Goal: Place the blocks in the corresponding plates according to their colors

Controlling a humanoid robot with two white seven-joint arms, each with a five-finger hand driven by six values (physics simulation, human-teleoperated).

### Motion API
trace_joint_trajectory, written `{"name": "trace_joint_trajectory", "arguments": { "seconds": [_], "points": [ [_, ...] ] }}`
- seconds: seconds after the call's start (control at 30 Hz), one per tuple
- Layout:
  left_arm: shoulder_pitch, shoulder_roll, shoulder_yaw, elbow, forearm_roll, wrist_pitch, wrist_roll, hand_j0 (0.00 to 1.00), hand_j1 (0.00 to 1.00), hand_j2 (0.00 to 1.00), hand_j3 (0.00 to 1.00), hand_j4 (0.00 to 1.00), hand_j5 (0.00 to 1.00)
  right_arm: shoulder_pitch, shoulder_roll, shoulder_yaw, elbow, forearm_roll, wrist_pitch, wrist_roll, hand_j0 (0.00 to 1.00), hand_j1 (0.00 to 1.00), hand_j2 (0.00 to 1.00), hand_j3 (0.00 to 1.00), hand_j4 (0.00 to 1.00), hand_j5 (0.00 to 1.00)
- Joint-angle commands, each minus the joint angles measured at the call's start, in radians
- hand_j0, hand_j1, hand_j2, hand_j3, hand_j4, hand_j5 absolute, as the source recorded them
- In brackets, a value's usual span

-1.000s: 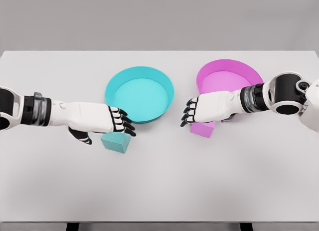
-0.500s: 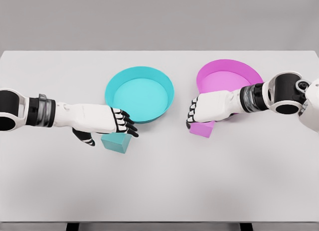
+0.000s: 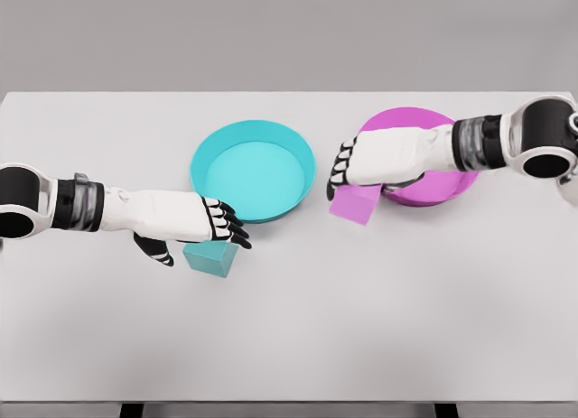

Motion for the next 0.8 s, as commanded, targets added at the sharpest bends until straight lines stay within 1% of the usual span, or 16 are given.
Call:
{"name": "trace_joint_trajectory", "arguments": {
  "seconds": [0.0,0.03,0.07,0.1,0.13,0.2,0.3,0.33,0.4,0.5,0.53,0.63,0.77],
  "points": [
    [0.000,0.000,0.001,0.001,0.006,0.002,0.000,1.00,1.00,1.00,1.00,1.00,1.00,0.000,-0.007,-0.129,0.051,-0.081,0.003,-0.001,0.64,0.64,0.64,0.64,0.64,0.64],
    [0.002,-0.003,0.001,0.002,0.004,0.002,0.000,1.00,1.00,1.00,1.00,1.00,1.00,0.002,-0.007,-0.164,0.115,-0.129,0.003,-0.001,0.64,0.64,0.64,0.64,0.64,0.64],
    [0.002,-0.003,0.001,0.007,0.004,0.002,0.000,1.00,1.00,1.00,1.00,1.00,1.00,-0.003,-0.007,-0.181,0.183,-0.167,0.003,-0.001,0.64,0.64,0.64,0.64,0.64,0.64],
    [0.002,-0.006,0.001,0.010,0.003,0.002,0.000,1.00,1.00,1.00,1.00,1.00,1.00,-0.005,-0.007,-0.189,0.230,-0.178,0.003,-0.001,0.66,0.66,0.66,0.66,0.66,0.66],
    [0.002,-0.006,0.001,0.011,0.003,0.002,0.000,1.00,1.00,1.00,1.00,1.00,1.00,-0.005,-0.005,-0.189,0.298,-0.176,0.003,-0.001,0.68,0.68,0.68,0.68,0.68,0.68],
    [0.002,-0.008,0.001,0.017,0.003,0.002,0.000,1.00,1.00,1.00,1.00,1.00,1.00,0.000,-0.004,-0.187,0.405,-0.160,0.003,-0.001,0.68,0.68,0.68,0.68,0.68,0.68],
    [0.002,-0.012,0.001,0.020,0.003,0.002,0.000,1.00,1.00,1.00,1.00,1.00,1.00,0.002,0.004,-0.187,0.457,-0.091,0.003,-0.001,0.68,0.68,0.68,0.68,0.68,0.68],
    [0.002,-0.012,0.001,0.020,0.003,0.002,0.000,1.00,1.00,1.00,1.00,1.00,1.00,0.002,0.004,-0.184,0.459,-0.086,0.003,-0.001,0.68,0.68,0.68,0.68,0.68,0.68],
    [0.002,-0.012,0.001,0.020,0.003,0.002,0.000,1.00,1.00,1.00,1.00,1.00,1.00,0.003,0.007,-0.178,0.459,-0.034,0.003,-0.001,0.68,0.68,0.68,0.68,0.68,0.68],
    [0.002,-0.014,0.001,0.024,0.003,0.002,0.000,1.00,1.00,1.00,1.00,1.00,1.00,0.005,0.024,-0.163,0.457,-0.031,0.003,-0.001,0.68,0.68,0.68,0.68,0.68,0.68],
    [0.002,-0.015,0.002,0.024,0.003,0.002,0.000,1.00,1.00,1.00,1.00,1.00,1.00,0.002,0.030,-0.128,0.456,-0.029,0.003,-0.001,0.68,0.68,0.68,0.68,0.68,0.68],
    [0.002,-0.021,0.002,0.024,0.003,0.002,0.000,1.00,1.00,1.00,1.00,1.00,1.00,0.000,0.042,-0.124,0.456,-0.015,0.003,-0.001,0.68,0.68,0.68,0.68,0.68,0.68],
    [0.000,-0.028,0.004,0.024,0.004,0.002,0.000,1.00,1.00,1.00,1.00,1.00,1.00,-0.005,0.042,-0.124,0.456,-0.015,0.003,-0.001,0.68,0.68,0.68,0.68,0.68,0.68]
  ]
}}
